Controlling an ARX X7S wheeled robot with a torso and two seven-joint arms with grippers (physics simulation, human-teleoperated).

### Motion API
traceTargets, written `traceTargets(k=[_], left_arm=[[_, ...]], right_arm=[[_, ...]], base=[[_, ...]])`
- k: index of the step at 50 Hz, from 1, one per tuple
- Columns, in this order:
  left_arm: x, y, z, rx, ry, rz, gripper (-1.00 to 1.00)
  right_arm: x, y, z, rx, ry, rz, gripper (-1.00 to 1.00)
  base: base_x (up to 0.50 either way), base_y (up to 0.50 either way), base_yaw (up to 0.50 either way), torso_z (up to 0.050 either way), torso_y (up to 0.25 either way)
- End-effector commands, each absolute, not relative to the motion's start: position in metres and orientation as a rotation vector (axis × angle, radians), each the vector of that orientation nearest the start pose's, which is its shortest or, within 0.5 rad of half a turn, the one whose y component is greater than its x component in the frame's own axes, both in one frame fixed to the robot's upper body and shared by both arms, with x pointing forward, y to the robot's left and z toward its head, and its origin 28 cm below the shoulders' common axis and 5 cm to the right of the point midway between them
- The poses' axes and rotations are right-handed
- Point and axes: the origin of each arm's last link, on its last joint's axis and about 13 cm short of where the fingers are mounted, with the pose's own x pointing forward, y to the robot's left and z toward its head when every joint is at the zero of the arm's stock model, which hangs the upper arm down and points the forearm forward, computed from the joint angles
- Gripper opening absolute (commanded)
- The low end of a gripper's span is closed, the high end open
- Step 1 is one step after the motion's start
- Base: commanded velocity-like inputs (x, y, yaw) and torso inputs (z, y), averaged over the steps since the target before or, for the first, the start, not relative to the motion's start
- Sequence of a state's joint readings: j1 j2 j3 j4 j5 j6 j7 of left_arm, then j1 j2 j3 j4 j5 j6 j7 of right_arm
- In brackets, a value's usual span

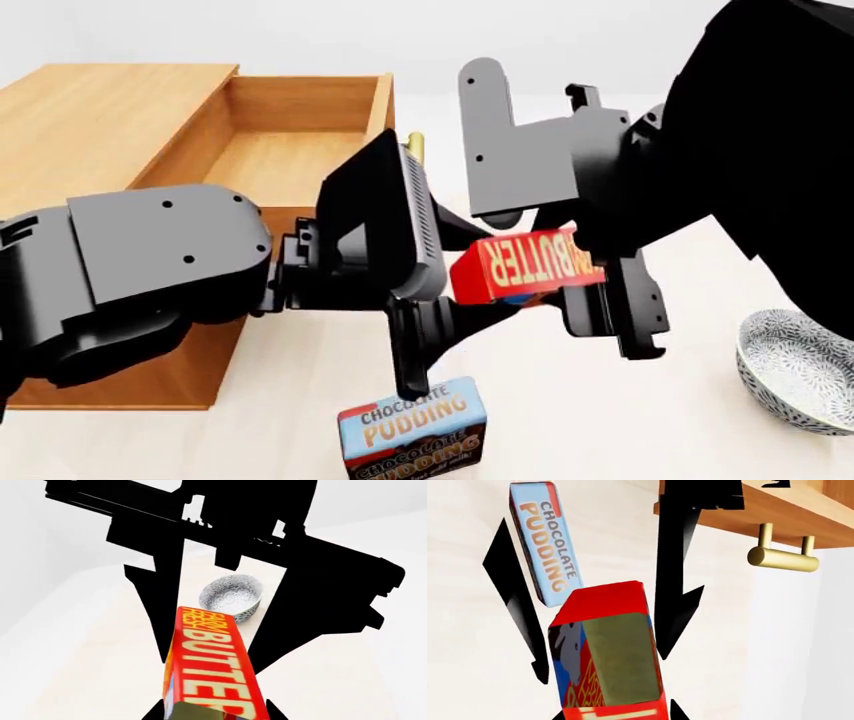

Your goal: Put the butter at the back in the top drawer of the cabinet and close it.

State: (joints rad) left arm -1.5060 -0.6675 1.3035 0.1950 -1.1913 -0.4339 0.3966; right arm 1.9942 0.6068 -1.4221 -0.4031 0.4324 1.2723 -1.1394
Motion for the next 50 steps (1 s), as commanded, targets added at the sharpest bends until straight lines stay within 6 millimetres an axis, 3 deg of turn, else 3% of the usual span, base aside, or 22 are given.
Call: traceTargets(k=[1,21,22,50], left_arm=[[0.303,0.184,0.268,0.396,0.069,-1.356,-1.0],[0.304,0.189,0.278,0.301,0.008,-1.327,-1.0],[0.304,0.189,0.279,0.298,0.005,-1.326,-1.0],[0.303,0.213,0.298,0.271,-0.034,-1.229,-1.0]], right_arm=[[0.269,-0.102,0.407,-1.361,0.537,0.945,-1.0],[0.272,-0.102,0.406,-1.348,0.548,0.932,-1.0],[0.272,-0.102,0.406,-1.347,0.55,0.928,1.0],[0.283,-0.115,0.401,-1.301,0.615,0.868,1.0]], base=[[0.0,0.0,0.0,0.0,0.0],[0.0,0.0,0.0,0.001,0.001],[0.0,0.0,0.0,0.0,0.0],[0.0,0.0,0.0,0.001,0.001]])
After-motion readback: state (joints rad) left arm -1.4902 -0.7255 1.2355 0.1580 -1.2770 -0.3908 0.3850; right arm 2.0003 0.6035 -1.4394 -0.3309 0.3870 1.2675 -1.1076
